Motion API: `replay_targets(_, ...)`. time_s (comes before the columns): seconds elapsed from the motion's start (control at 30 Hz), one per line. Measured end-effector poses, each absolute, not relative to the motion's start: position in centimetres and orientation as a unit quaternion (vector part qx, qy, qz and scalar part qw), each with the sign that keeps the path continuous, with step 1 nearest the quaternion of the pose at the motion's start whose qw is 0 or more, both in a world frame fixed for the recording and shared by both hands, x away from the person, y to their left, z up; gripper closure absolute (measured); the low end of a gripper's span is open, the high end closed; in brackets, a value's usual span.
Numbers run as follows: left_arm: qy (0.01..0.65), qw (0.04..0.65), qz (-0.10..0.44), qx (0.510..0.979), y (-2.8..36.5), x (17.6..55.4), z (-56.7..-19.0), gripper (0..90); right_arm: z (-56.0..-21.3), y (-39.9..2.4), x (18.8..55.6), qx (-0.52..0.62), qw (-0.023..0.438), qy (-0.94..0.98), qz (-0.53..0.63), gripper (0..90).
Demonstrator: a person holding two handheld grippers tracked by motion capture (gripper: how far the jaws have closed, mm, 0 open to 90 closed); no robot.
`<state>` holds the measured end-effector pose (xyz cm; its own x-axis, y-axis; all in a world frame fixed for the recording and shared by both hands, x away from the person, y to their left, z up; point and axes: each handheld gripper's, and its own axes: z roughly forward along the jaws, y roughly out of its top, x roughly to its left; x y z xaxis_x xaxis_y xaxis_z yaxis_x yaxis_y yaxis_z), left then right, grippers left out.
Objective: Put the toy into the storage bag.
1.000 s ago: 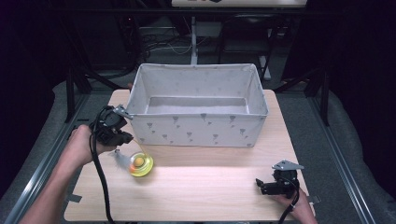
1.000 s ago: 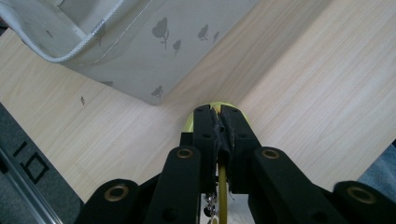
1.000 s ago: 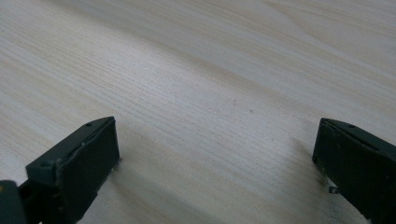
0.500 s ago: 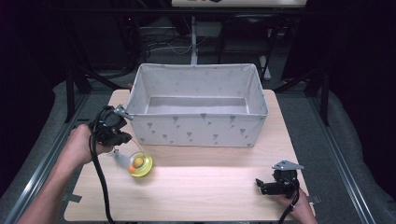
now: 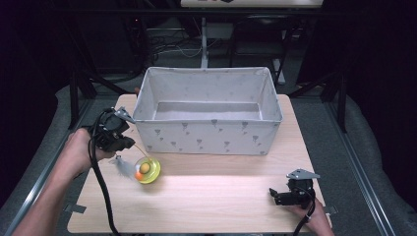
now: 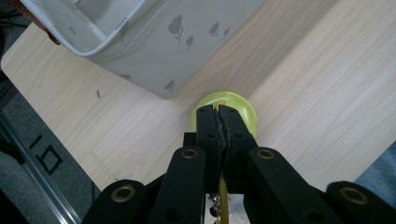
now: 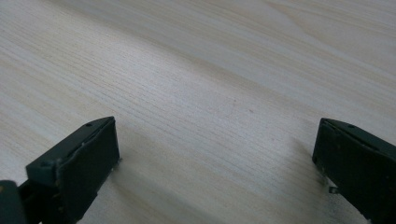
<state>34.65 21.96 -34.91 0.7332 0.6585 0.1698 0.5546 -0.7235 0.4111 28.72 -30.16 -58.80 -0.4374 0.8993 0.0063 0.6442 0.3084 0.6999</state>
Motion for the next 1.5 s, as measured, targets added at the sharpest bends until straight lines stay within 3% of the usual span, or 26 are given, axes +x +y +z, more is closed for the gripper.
replay_targets(1.5,0.399,0.119,0.150,0.897,27.0,38.6,-32.7,88.2,-58.8,-30.2,28.7,0.492,0.198,0.784,0.323,0.0)
